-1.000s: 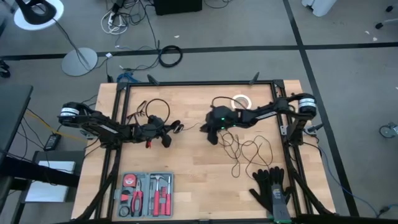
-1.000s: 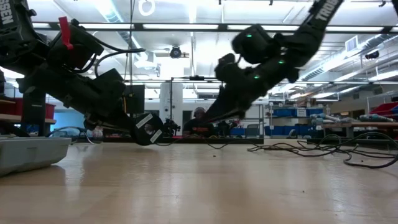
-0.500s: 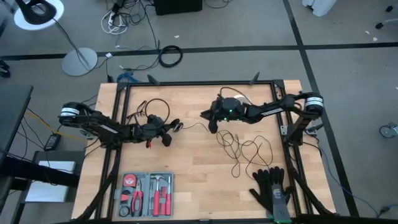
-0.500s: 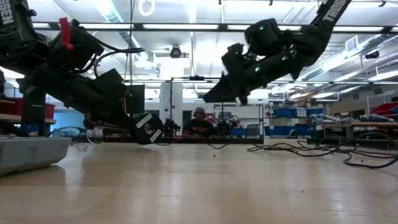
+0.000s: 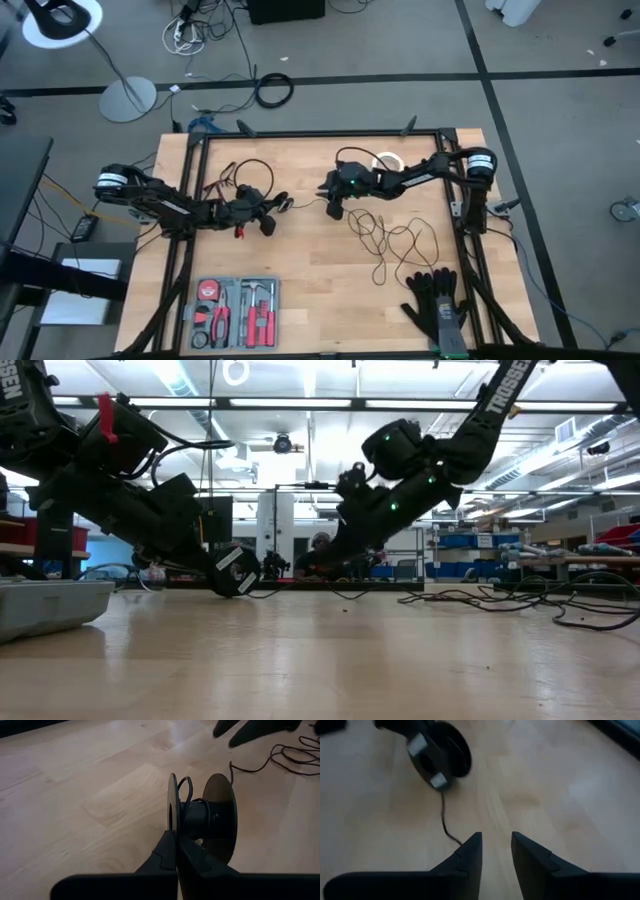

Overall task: Coil cords
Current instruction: Coil the black wire on the black spool

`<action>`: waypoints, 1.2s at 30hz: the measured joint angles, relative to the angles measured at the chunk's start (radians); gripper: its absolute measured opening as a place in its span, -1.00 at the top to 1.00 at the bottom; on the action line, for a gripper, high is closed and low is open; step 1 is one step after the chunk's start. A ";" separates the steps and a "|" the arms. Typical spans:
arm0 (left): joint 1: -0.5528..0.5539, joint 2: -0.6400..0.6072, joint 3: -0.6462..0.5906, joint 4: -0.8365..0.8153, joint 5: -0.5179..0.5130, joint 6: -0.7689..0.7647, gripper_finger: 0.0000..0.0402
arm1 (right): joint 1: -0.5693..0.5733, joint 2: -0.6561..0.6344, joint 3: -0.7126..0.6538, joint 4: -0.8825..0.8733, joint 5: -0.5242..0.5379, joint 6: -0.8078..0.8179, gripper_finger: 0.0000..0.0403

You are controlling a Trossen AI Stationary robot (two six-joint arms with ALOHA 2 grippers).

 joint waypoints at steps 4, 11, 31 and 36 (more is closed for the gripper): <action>0.000 0.000 -0.001 0.003 0.000 0.000 1.00 | 0.000 0.030 0.000 -0.035 0.000 -0.003 0.42; 0.000 0.000 0.000 0.003 0.000 -0.001 1.00 | 0.002 0.037 0.000 -0.064 -0.003 0.034 0.42; 0.000 0.000 -0.001 0.007 0.000 -0.002 1.00 | 0.046 0.029 0.000 -0.130 0.021 0.155 0.97; 0.000 0.000 -0.001 0.007 0.007 -0.002 1.00 | 0.046 -0.001 0.000 -0.133 0.065 0.235 0.99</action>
